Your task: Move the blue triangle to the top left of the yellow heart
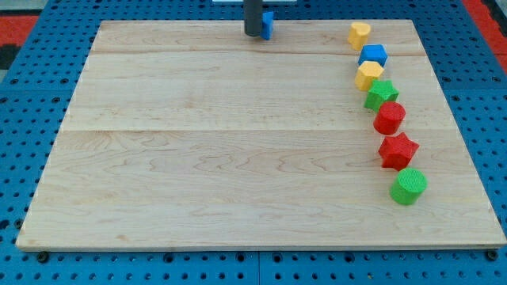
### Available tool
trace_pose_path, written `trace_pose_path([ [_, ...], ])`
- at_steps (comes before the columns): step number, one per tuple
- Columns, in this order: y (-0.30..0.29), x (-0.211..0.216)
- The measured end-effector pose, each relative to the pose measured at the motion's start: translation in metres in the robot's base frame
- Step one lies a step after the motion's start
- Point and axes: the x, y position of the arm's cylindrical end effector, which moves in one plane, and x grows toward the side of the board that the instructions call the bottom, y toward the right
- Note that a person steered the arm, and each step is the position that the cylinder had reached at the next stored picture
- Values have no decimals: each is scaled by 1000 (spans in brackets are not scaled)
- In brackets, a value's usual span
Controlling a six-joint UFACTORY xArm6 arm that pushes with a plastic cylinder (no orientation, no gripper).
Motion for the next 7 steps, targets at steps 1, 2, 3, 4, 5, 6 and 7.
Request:
trace_pose_path([
  [1,-21,-11],
  [2,-61,-22],
  [3,-6,-23],
  [4,68,-20],
  [5,127,-18],
  [6,114,-11],
  [7,111,-9],
])
